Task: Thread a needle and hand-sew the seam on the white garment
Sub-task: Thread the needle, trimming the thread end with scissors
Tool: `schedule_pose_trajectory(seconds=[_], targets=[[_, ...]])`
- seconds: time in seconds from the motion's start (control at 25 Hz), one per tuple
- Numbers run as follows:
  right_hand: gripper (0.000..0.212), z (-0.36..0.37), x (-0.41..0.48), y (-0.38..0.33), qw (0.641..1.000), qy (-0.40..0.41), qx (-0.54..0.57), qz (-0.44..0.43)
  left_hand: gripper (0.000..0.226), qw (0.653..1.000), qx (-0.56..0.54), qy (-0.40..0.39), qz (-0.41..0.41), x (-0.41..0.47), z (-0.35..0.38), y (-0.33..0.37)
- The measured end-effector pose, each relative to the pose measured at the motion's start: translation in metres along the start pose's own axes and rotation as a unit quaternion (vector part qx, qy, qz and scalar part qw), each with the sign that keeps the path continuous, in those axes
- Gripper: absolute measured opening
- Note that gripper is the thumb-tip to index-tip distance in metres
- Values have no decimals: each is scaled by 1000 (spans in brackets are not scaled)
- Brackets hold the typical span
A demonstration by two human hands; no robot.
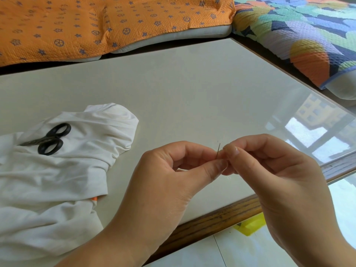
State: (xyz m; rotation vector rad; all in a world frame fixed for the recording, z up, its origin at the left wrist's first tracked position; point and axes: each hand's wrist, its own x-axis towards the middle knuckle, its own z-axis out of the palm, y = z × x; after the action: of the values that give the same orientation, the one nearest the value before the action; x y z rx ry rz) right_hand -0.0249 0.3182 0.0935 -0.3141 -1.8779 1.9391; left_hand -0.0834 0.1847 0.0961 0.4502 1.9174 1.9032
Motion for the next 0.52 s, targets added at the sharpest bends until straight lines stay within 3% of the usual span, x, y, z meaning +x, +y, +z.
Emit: schedule_pose_trajectory(seconds=[0.52], targets=[[5, 1, 0, 0, 1000, 1, -15, 0, 25, 999, 41, 6, 16, -1, 0, 0]])
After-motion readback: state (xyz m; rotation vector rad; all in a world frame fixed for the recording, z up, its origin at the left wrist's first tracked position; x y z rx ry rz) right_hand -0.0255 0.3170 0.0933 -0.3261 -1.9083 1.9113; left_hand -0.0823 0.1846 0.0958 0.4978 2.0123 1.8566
